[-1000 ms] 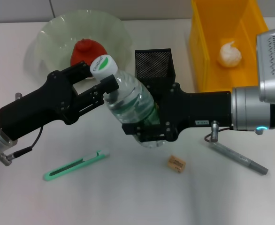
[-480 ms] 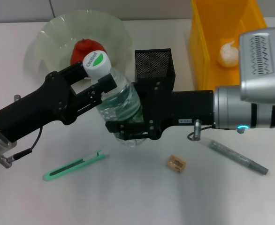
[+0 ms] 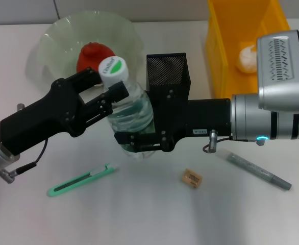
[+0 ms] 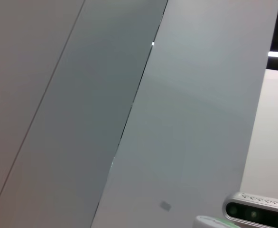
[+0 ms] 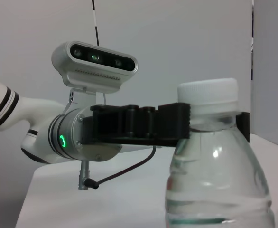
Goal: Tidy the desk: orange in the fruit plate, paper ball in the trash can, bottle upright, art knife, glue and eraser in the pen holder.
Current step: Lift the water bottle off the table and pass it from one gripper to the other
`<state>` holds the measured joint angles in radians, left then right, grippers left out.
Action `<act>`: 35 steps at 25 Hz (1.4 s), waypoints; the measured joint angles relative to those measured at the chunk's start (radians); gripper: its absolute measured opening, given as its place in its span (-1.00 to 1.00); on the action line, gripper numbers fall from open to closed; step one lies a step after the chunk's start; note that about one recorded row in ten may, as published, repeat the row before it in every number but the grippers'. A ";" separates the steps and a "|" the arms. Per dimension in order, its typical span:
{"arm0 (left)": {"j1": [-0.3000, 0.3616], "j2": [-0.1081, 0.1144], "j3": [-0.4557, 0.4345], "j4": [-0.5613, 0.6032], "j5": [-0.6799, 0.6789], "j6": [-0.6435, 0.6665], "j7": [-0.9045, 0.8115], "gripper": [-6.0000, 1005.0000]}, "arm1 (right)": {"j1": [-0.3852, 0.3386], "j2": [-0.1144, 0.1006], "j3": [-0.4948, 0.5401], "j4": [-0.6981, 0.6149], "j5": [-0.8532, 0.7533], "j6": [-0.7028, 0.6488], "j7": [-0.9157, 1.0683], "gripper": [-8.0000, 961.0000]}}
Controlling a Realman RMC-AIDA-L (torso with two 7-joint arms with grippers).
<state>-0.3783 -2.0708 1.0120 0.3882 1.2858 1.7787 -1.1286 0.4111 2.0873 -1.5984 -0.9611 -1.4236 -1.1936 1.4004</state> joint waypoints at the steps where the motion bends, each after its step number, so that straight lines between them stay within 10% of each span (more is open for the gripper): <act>1: -0.001 0.000 0.000 0.000 0.001 0.000 0.000 0.15 | 0.000 0.000 0.000 0.000 0.000 0.000 0.000 0.49; 35: -0.005 0.002 -0.001 -0.005 0.007 -0.005 0.011 0.04 | 0.000 0.002 0.000 0.005 0.000 0.000 0.005 0.49</act>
<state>-0.3834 -2.0688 1.0115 0.3828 1.2932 1.7734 -1.1172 0.4110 2.0893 -1.5984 -0.9561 -1.4234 -1.1939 1.4052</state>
